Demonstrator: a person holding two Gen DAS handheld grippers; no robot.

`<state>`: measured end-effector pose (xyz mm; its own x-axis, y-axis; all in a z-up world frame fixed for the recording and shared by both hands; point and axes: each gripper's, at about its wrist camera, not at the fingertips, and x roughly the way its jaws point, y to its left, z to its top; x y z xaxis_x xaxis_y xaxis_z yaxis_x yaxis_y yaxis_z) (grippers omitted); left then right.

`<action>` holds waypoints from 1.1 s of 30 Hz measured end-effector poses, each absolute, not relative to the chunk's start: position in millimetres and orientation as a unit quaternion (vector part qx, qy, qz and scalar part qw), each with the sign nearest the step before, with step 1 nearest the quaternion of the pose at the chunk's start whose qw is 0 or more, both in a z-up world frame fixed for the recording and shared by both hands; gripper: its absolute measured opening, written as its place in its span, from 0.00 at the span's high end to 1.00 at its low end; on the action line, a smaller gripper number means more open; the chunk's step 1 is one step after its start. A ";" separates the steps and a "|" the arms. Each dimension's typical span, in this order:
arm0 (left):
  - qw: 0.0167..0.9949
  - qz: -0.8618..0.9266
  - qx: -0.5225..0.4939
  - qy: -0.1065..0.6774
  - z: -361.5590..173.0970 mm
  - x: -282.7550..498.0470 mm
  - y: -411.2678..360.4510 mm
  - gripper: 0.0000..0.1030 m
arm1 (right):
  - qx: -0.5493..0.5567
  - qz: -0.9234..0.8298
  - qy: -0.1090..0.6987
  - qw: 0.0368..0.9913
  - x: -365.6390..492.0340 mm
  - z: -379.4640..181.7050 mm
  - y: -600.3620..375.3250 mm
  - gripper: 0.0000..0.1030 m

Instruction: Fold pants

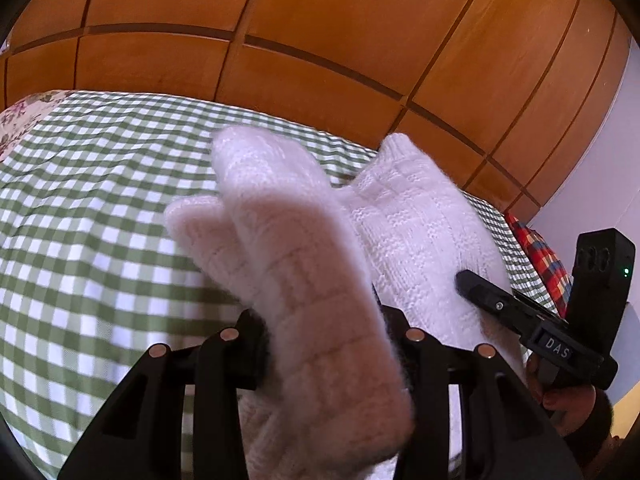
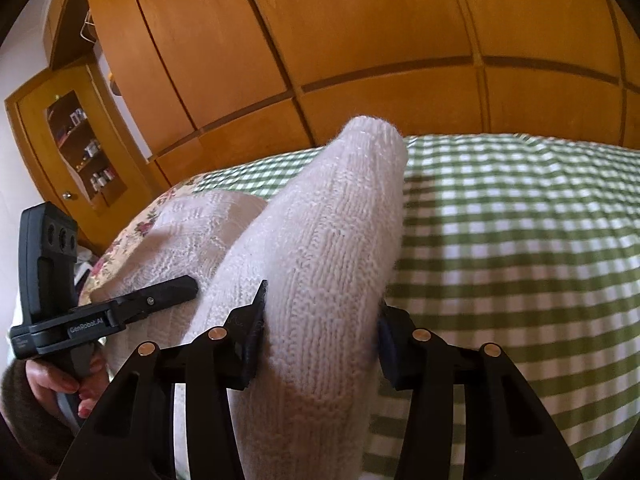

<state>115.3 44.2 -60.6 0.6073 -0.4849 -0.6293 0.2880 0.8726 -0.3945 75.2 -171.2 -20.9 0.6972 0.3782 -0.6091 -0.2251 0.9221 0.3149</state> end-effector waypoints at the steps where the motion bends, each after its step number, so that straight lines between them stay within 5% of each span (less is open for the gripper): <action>1: 0.888 -0.218 -0.126 0.384 -59.1 117.8 40.2 0.62 | 0.107 0.161 0.350 0.917 75.5 -19.0 -173.3 0.55; 18: 0.903 -0.228 -0.087 0.354 -39.5 170.8 -35.2 0.62 | 0.050 0.100 0.297 0.948 111.3 4.1 -210.9 0.55; 33: 0.906 -0.200 -0.085 0.364 -67.4 222.2 -78.1 0.62 | -0.003 0.042 0.302 0.952 162.6 -29.8 -239.5 0.55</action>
